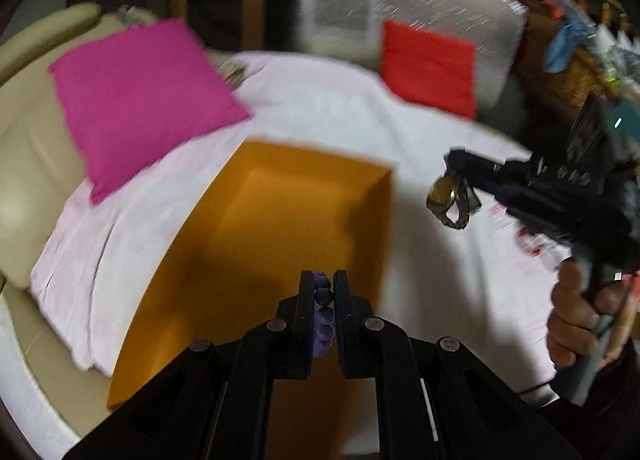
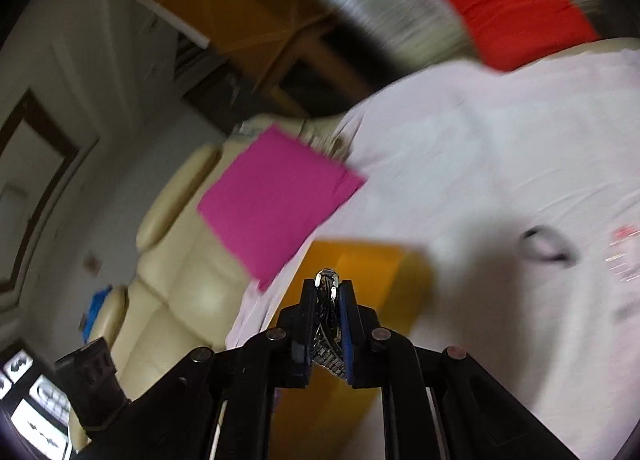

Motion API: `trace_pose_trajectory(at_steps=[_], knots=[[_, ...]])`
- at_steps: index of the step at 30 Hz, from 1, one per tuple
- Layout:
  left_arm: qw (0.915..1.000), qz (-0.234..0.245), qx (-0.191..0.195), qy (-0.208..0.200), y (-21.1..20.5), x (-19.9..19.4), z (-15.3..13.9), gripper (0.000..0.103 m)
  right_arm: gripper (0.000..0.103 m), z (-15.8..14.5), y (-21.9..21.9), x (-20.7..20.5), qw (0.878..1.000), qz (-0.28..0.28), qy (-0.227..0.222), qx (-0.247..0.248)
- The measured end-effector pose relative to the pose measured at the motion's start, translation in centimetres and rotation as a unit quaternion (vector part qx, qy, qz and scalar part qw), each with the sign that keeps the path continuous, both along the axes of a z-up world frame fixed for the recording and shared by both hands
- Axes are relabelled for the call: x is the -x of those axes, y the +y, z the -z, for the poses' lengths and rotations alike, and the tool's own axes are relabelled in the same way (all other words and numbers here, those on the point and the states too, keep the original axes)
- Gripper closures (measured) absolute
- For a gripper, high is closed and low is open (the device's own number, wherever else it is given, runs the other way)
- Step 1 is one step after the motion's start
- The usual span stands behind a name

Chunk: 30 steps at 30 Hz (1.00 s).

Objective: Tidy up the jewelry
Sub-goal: 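Carry both items over the orange box and open both tools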

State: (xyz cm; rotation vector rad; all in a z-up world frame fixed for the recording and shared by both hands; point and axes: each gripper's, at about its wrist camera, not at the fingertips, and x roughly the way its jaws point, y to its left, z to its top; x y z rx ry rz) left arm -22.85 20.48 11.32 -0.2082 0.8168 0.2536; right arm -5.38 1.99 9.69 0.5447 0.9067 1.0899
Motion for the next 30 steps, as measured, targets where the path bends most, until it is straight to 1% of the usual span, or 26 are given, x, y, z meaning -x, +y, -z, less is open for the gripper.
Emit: trace_pose_trajectory(at_steps=[2,3,4,6,7,8,9,10,11,12,13,15,17,19,20,21,24,26,30], knots=[[0.9995,-0.017,0.006,0.025,1.3,0.1,1.7,0.094,0.091,1.2,2.7,0.9,1.000,-0.017,0.006,0.021],[0.9991,-0.021,0.006,0.037,1.8,0.1,2.6,0.094,0.088,1.9,3.9,0.6,0.999,-0.018,0.009,0.032],[0.9985,-0.028,0.005,0.048,1.9,0.0,3.4,0.094,0.087,2.7,5.2,0.9,0.999,-0.023,0.007,0.044],[0.9974,-0.034,0.003,0.063,2.2,-0.2,4.4,0.093,0.084,3.7,6.0,1.0,0.997,-0.024,0.002,0.067],[0.9970,-0.035,-0.001,0.069,2.1,-0.2,4.9,0.093,0.084,4.0,6.0,0.7,0.997,-0.021,0.004,0.068],[0.9967,-0.036,-0.004,0.072,2.1,-0.3,5.1,0.090,0.084,4.0,5.5,0.4,0.998,-0.014,0.006,0.062],[0.9967,-0.035,-0.005,0.073,1.9,-0.4,5.2,0.083,0.080,3.7,4.1,0.6,0.999,-0.002,0.005,0.054],[0.9970,-0.032,-0.002,0.071,1.5,-0.7,5.1,0.078,0.076,3.2,3.2,0.0,0.999,0.008,0.004,0.047],[0.9972,-0.030,-0.002,0.068,1.1,-1.1,5.1,0.071,0.062,2.8,1.8,-0.6,0.999,0.028,0.002,0.035],[0.9977,-0.025,-0.004,0.063,0.7,-1.4,5.0,0.070,0.045,2.5,0.6,-1.2,0.998,0.048,0.000,0.029],[0.9982,-0.018,-0.010,0.057,0.1,-1.7,4.6,0.070,0.040,2.1,-0.3,-1.6,0.998,0.062,-0.004,0.027],[0.9987,-0.005,-0.023,0.044,-1.1,-2.0,4.0,0.070,0.039,1.8,-2.4,-2.4,0.996,0.087,-0.007,0.030],[0.9989,0.006,-0.033,0.034,-2.2,-2.4,3.3,0.069,0.039,1.9,-4.5,-3.1,0.994,0.102,0.003,0.041],[0.9987,0.020,-0.044,0.015,-3.8,-2.5,2.3,0.069,0.039,2.1,-6.6,-3.8,0.992,0.119,0.008,0.049],[0.9984,0.027,-0.049,0.006,-4.5,-2.6,1.8,0.068,0.039,2.0,-7.3,-3.9,0.991,0.126,0.009,0.052],[0.9980,0.034,-0.053,-0.001,-5.2,-2.7,1.5,0.064,0.039,2.2,-8.7,-4.3,0.989,0.136,0.010,0.057],[0.9960,0.054,-0.069,-0.018,-7.2,-2.9,1.0,0.057,0.039,2.5,-12.1,-5.3,0.985,0.157,0.023,0.067],[0.9949,0.069,-0.072,-0.019,-8.2,-3.1,1.0,0.056,0.039,2.7,-14.2,-6.1,0.982,0.173,0.036,0.070],[0.9928,0.099,-0.065,-0.012,-10.5,-3.7,1.3,0.055,0.039,3.6,-19.9,-7.4,0.973,0.208,0.080,0.056]])
